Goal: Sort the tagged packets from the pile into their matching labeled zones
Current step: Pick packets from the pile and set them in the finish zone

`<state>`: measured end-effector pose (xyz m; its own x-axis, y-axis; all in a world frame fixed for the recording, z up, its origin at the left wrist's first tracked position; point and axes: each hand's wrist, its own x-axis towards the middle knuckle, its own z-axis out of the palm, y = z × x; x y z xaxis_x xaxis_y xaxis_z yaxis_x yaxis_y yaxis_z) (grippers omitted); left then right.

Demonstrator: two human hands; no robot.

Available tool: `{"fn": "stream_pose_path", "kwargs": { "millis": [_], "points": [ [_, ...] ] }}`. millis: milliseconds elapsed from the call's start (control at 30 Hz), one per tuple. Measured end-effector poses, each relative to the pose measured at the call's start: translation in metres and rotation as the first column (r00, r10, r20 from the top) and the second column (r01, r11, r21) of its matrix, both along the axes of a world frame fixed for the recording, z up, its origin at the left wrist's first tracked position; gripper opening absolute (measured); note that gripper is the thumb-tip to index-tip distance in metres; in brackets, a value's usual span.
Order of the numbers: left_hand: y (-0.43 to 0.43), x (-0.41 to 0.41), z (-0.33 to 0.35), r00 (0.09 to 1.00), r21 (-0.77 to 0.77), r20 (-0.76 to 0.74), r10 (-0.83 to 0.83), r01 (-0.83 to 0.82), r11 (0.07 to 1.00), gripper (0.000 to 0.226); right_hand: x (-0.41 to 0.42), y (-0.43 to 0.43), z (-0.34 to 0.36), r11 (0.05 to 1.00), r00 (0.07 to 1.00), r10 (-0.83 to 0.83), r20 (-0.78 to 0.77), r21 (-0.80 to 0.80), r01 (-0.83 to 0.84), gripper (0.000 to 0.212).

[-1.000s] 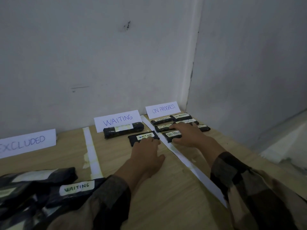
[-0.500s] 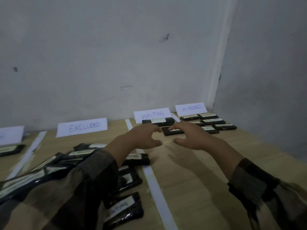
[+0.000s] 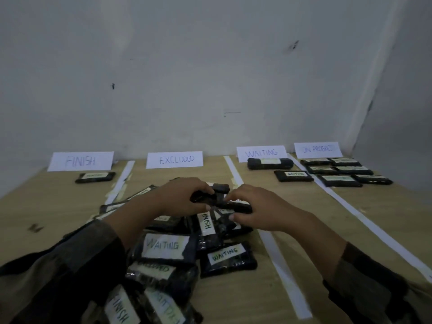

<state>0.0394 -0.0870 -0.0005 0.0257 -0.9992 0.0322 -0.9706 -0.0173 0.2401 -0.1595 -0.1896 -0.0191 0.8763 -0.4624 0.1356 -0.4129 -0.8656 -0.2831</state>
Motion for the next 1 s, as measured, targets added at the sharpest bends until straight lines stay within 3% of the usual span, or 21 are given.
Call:
{"fn": "stream_pose_path", "kwargs": {
  "millis": [367,567,733,1000],
  "points": [
    [0.052,0.034,-0.007,0.988,-0.135,-0.156,-0.017,-0.004,0.991,0.028,0.027,0.058,-0.012,0.988,0.988,0.152,-0.003,-0.012,-0.152,0.051],
    [0.071,0.044,-0.008,0.970,-0.013,-0.241,-0.020,0.017,1.000,0.023,0.036,0.071,-0.021,0.988,0.992,0.123,-0.041,-0.087,-0.126,0.078],
    [0.081,0.047,-0.009,0.979,0.083,-0.205,-0.011,0.029,0.996,0.044,0.040,0.069,-0.023,0.995,0.994,0.105,0.026,-0.007,-0.104,0.053],
    [0.079,0.043,-0.011,0.934,0.027,-0.356,-0.007,0.018,0.999,0.024,0.038,0.061,-0.025,0.982,0.989,0.043,0.139,0.179,-0.067,0.040]
  ]
}}
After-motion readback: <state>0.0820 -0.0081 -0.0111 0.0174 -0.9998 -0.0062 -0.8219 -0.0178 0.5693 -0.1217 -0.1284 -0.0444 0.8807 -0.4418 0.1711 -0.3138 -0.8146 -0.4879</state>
